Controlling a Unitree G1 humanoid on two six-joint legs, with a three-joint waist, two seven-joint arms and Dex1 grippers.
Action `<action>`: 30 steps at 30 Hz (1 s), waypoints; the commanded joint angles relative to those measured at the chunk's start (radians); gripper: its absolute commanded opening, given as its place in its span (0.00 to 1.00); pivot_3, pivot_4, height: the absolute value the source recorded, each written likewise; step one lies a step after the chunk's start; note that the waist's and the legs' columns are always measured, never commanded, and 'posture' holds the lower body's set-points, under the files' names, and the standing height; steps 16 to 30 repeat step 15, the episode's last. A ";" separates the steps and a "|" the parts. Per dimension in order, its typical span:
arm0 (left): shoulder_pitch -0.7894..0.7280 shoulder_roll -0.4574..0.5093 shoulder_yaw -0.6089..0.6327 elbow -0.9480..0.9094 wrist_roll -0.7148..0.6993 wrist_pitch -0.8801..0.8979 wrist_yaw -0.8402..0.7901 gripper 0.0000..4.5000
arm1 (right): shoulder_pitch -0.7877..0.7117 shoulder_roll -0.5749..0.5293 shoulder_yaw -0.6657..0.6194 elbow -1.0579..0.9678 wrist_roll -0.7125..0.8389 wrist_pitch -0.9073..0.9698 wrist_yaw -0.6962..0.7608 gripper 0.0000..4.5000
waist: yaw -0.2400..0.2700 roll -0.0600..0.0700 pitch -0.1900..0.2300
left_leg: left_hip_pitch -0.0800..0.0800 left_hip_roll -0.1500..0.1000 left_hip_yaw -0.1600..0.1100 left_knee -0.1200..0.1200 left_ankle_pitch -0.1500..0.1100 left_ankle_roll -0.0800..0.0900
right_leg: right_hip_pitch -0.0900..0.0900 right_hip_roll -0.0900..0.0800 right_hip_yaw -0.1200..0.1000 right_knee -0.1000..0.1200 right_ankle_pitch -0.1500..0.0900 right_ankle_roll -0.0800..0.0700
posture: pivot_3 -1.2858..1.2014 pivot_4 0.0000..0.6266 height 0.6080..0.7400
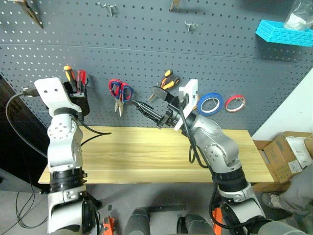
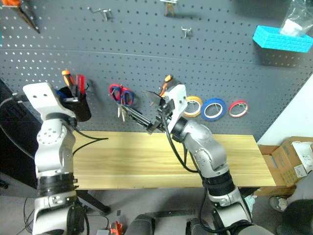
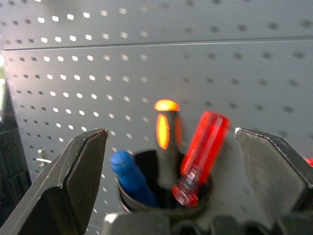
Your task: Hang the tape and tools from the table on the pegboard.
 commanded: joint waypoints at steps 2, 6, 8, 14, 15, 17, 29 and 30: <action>0.076 -0.041 -0.098 -0.187 -0.029 0.089 -0.073 0.99 | 0.080 -0.090 0.035 -0.075 -0.122 -0.026 -0.037 1.00 | 0.000 0.001 -0.006 | -0.001 0.000 0.002 0.000 0.000 0.000 | 0.000 -0.001 0.001 -0.001 -0.001 0.000 | 0.61 0.06 1.00; 0.176 -0.099 -0.152 -0.209 -0.039 0.147 -0.097 0.99 | 0.192 -0.174 0.070 -0.068 -0.311 -0.007 -0.164 1.00 | -0.004 0.003 -0.010 | 0.000 0.000 0.005 -0.001 0.000 0.000 | -0.001 -0.001 0.004 -0.002 -0.002 0.000 | 0.61 0.05 1.00; 0.214 -0.133 -0.158 -0.191 -0.045 0.160 -0.095 0.99 | 0.243 -0.196 0.074 -0.067 -0.375 0.003 -0.216 1.00 | -0.005 0.005 -0.011 | 0.000 0.000 0.006 -0.001 0.000 0.000 | -0.001 -0.001 0.005 -0.003 -0.002 0.000 | 0.60 0.05 1.00; 0.300 -0.155 -0.166 -0.061 -0.018 0.113 -0.127 0.99 | 0.379 -0.148 -0.053 0.046 -0.436 0.029 -0.403 1.00 | -0.022 0.009 -0.016 | 0.003 0.000 0.006 -0.001 0.000 0.000 | -0.001 0.000 0.005 -0.002 -0.002 0.000 | 0.59 0.03 1.00; 0.312 -0.151 -0.166 -0.048 -0.019 0.115 -0.136 0.99 | 0.389 -0.147 -0.065 0.071 -0.441 0.029 -0.416 1.00 | -0.022 0.009 -0.016 | 0.003 0.000 0.006 -0.001 0.000 0.000 | 0.000 -0.001 0.005 -0.002 -0.002 0.000 | 0.59 0.03 1.00; 0.312 -0.151 -0.166 -0.048 -0.019 0.115 -0.136 0.99 | 0.389 -0.147 -0.065 0.071 -0.441 0.029 -0.416 1.00 | -0.022 0.009 -0.016 | 0.003 0.000 0.006 -0.001 0.000 0.000 | 0.000 -0.001 0.005 -0.002 -0.002 0.000 | 0.59 0.03 1.00; 0.312 -0.151 -0.166 -0.048 -0.019 0.115 -0.136 0.99 | 0.389 -0.147 -0.065 0.071 -0.441 0.029 -0.416 1.00 | -0.022 0.009 -0.016 | 0.003 0.000 0.006 -0.001 0.000 0.000 | 0.000 -0.001 0.005 -0.002 -0.002 0.000 | 0.59 0.03 1.00; 0.312 -0.151 -0.166 -0.048 -0.019 0.115 -0.136 0.99 | 0.389 -0.147 -0.065 0.071 -0.441 0.029 -0.416 1.00 | -0.022 0.009 -0.016 | 0.003 0.000 0.006 -0.001 0.000 0.000 | 0.000 -0.001 0.005 -0.002 -0.002 0.000 | 0.59 0.03 1.00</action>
